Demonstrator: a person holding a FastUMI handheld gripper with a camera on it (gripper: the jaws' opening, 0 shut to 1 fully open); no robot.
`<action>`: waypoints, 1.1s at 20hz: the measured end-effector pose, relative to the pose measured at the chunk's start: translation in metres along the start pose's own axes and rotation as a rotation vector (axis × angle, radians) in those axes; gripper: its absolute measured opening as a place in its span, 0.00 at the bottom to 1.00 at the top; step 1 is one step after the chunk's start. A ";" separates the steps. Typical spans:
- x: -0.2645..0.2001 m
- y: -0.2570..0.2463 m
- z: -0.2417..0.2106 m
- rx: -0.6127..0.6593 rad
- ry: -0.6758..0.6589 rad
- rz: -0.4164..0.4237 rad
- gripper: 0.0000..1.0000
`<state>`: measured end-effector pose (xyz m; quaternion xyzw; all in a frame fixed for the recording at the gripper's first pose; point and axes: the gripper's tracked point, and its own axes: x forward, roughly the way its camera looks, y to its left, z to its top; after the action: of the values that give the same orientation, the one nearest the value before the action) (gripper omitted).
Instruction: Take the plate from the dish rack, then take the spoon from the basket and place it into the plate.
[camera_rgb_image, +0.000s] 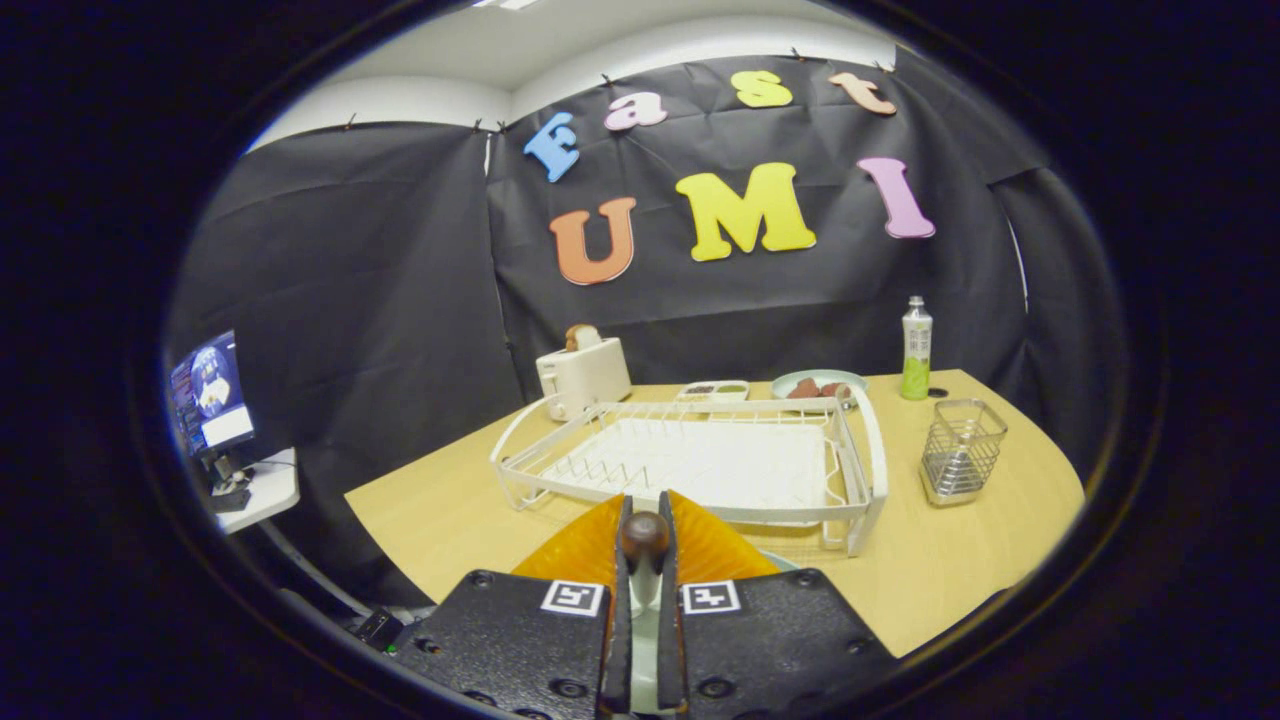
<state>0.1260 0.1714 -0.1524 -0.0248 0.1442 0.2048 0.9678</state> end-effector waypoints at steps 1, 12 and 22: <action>0.000 -0.002 -0.003 -0.002 -0.002 -0.011 0.16; -0.015 -0.081 0.008 0.026 -0.075 -0.292 0.41; -0.087 -0.086 0.069 0.053 -0.279 -0.386 1.00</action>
<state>0.1033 0.0662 -0.0619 0.0021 0.0072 0.0136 0.9999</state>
